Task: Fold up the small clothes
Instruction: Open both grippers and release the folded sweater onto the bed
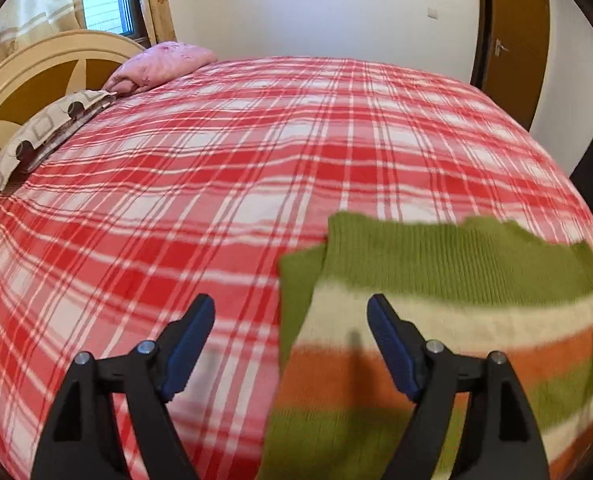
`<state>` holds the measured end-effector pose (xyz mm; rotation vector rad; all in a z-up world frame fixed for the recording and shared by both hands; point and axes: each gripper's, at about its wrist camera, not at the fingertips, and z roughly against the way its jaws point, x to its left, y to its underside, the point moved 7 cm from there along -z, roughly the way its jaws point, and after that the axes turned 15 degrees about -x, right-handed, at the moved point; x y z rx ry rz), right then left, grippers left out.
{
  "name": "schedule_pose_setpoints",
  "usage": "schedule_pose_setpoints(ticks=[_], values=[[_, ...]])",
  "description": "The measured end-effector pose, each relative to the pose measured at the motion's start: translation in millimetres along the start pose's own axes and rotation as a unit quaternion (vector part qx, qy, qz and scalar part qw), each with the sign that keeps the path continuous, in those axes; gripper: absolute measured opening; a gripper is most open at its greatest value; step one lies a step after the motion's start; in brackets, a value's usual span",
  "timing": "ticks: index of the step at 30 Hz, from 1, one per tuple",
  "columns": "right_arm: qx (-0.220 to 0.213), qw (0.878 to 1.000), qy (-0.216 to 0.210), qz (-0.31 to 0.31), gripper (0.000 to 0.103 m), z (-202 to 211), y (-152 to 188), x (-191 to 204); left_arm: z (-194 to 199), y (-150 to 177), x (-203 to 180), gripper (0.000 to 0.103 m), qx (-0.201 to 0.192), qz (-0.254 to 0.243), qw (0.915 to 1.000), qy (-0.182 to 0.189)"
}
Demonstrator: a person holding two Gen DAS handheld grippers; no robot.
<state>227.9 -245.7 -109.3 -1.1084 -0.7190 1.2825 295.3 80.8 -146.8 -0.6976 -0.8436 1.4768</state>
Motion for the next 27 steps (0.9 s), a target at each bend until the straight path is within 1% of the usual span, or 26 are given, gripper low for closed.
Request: schedule_pose_setpoints(ticks=[1,3,6,8,10,12,15,19,22,23,25,26,27], values=[[0.005,1.0,-0.015,-0.008,0.061,9.1,6.5,8.6,6.8,4.2,-1.5,0.081,-0.001,-0.004,1.0,0.002],[0.017,0.999,-0.03,-0.012,0.061,16.2,18.3,21.4,18.1,15.9,-4.7,0.081,0.002,-0.007,0.9999,0.007],[0.036,0.999,-0.037,-0.011,0.061,24.0,41.2,33.7,26.9,37.2,-9.2,0.081,0.021,-0.009,0.9997,0.013],[0.053,0.998,-0.037,-0.015,0.061,20.8,57.1,36.8,30.3,48.7,-13.4,0.081,0.029,-0.014,0.9993,0.018],[0.071,0.997,-0.037,-0.024,0.061,14.3,73.3,36.0,32.8,61.1,-16.3,0.081,0.037,-0.019,0.999,0.015],[0.059,0.996,-0.043,-0.043,0.062,15.7,73.7,31.8,36.3,69.5,-16.1,0.081,0.037,-0.015,0.9991,0.013],[0.056,0.996,-0.05,-0.053,0.062,16.3,75.0,29.2,45.5,72.0,-11.8,0.081,0.031,0.003,0.9994,0.017],[0.052,0.997,-0.04,-0.035,0.064,17.6,76.3,34.0,56.2,77.4,-7.9,0.081,0.034,0.001,0.9994,0.003],[0.05,0.997,-0.042,-0.038,0.064,18.3,76.7,33.9,68.9,86.8,-4.6,0.081,0.036,0.006,0.9993,-0.001],[0.049,0.997,-0.044,-0.041,0.064,18.1,76.6,33.8,73.9,90.0,-3.0,0.081,0.035,0.013,0.9993,0.001],[0.047,0.997,-0.047,-0.046,0.065,18.5,76.5,32.3,86.5,97.5,1.2,0.082,0.027,0.044,0.9986,0.009],[0.047,0.997,-0.047,-0.047,0.065,18.6,76.7,31.6,89.7,99.2,1.0,0.082,0.024,0.055,0.9981,0.015],[0.047,0.997,-0.046,-0.046,0.065,18.7,76.9,31.6,92.9,101.6,-0.6,0.082,0.022,0.069,0.9969,0.031]])
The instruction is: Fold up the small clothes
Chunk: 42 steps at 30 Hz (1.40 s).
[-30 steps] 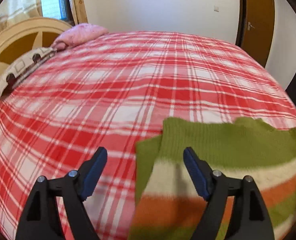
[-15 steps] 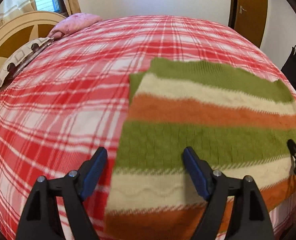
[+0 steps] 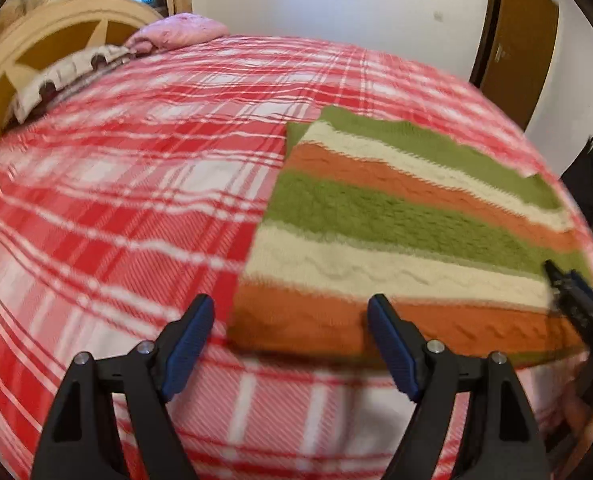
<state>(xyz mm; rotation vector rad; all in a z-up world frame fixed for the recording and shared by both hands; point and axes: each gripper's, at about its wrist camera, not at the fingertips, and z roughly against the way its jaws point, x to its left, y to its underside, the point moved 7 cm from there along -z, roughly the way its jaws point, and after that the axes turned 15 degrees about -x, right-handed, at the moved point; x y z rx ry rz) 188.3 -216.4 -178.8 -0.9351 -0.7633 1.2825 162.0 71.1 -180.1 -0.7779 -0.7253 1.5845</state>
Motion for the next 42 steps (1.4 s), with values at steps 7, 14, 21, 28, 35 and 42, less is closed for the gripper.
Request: schedule_pose_setpoints(ticks=[7,14,21,28,35,42], values=[[-0.001,1.0,-0.002,-0.001,0.066,0.2,0.7,0.6,-4.4,3.8,14.0,0.073,0.005,0.132,0.9891,0.065],[-0.003,1.0,-0.002,-0.001,0.066,0.5,0.6,1.1,-13.3,4.2,16.3,0.07,0.007,0.185,0.9791,0.084],[-0.001,1.0,-0.003,-0.001,0.067,0.0,1.0,-0.7,-23.9,4.8,7.4,0.027,0.033,0.211,0.9686,0.127],[0.011,1.0,0.006,-0.003,0.067,3.9,-13.7,3.0,-19.9,3.2,2.4,0.021,0.01,0.185,0.9744,0.128],[0.024,0.989,-0.145,-0.012,0.067,-0.6,-56.7,92.1,-11.9,-8.6,-3.6,0.026,-0.028,0.139,0.9829,0.117],[0.111,0.961,-0.248,-0.041,0.067,-35.8,-60.5,182.3,-35.4,-8.8,17.9,0.029,-0.004,0.204,0.9713,0.122]])
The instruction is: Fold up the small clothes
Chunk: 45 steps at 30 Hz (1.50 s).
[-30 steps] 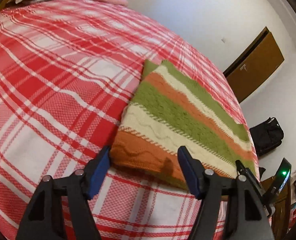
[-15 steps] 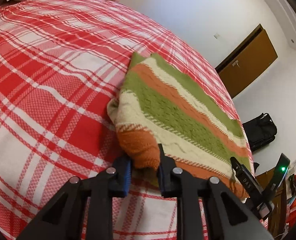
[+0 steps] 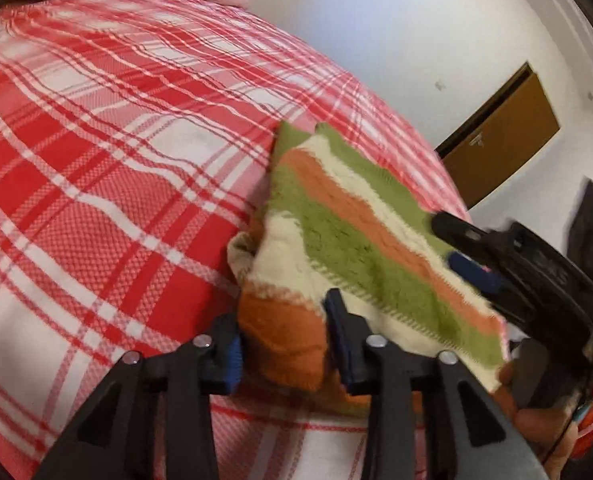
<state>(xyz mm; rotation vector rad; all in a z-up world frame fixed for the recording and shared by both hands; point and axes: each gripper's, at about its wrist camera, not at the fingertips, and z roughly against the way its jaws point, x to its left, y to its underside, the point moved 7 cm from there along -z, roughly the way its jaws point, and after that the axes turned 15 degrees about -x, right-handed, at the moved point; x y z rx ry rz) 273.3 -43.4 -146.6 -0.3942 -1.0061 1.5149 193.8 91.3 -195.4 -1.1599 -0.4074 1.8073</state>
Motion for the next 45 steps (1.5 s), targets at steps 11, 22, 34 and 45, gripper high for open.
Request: schedule_pose_setpoints(ticks=[11,22,34,45], values=[[0.07,0.995,-0.044,0.059,0.067,-66.8,-1.8,56.1,21.8,2.0,-25.0,0.019,-0.053,-0.044,0.9955,0.066],[0.114,0.971,0.011,0.208,0.069,-112.8,13.2,90.0,12.4,13.0,-7.1,0.019,-0.029,-0.012,0.9985,0.046],[0.114,0.976,0.016,0.185,0.023,-106.7,2.1,70.7,16.9,13.3,-19.6,0.019,-0.03,-0.022,0.9988,0.031],[0.073,0.993,-0.085,-0.043,0.012,-47.0,-25.9,13.6,34.6,-0.9,-62.6,0.019,-0.052,-0.089,0.9934,0.05]])
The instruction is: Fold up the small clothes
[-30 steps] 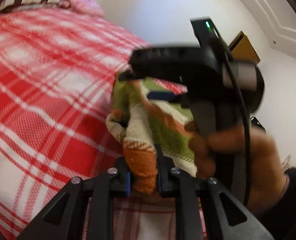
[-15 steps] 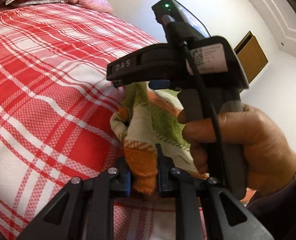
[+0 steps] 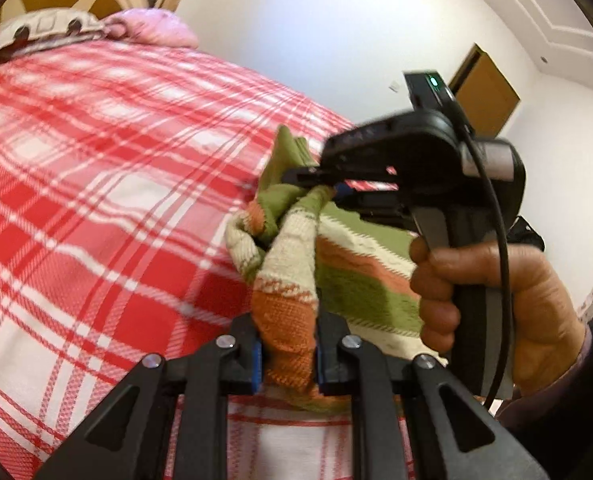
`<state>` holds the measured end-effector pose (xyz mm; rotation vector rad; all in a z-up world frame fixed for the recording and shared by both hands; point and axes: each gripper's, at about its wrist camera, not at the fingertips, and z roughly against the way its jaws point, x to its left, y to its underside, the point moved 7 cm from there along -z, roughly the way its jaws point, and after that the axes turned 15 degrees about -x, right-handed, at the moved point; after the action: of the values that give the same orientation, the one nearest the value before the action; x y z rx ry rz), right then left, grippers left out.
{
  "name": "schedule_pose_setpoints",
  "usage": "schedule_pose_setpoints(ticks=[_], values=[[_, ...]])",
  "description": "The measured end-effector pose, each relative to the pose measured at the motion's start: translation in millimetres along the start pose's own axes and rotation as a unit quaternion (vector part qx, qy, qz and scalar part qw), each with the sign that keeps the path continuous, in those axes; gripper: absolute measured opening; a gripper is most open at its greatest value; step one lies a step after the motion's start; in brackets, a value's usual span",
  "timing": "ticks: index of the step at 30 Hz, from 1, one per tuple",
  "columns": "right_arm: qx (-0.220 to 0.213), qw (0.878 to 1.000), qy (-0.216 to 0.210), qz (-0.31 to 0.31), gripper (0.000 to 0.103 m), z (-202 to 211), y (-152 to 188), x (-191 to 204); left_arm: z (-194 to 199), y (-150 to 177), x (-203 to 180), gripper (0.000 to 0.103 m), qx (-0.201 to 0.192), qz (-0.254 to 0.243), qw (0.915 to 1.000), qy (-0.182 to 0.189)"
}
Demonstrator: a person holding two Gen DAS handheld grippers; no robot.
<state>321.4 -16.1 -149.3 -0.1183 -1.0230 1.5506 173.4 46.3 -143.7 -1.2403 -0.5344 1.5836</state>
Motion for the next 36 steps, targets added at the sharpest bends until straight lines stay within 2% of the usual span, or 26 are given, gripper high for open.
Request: schedule_pose_setpoints(ticks=[3,8,12,16,26,36], values=[[-0.02,1.0,0.006,0.001,0.012,22.4,-5.6,-11.7,0.7,-4.1,-22.7,0.019,-0.002,-0.024,0.9996,0.017],[-0.051,0.998,0.025,0.006,0.011,59.8,-18.2,-37.6,-2.1,7.2,-59.2,0.019,0.002,-0.073,0.9965,0.04],[-0.058,0.996,0.064,0.034,0.011,86.3,-16.4,-66.3,-6.7,12.8,-82.0,0.019,0.009,-0.09,0.9943,0.058],[-0.061,0.994,0.086,0.03,0.011,104.8,-13.4,-97.2,-7.4,20.3,-106.6,0.019,0.019,-0.102,0.9914,0.08],[-0.092,0.989,0.112,0.04,0.011,151.5,-22.0,-136.2,-15.1,37.8,-156.1,0.019,0.03,-0.138,0.9823,0.122],[-0.104,0.983,0.141,0.054,0.01,186.2,-23.6,-179.2,-30.2,51.6,-199.5,0.019,0.038,-0.164,0.9726,0.16]])
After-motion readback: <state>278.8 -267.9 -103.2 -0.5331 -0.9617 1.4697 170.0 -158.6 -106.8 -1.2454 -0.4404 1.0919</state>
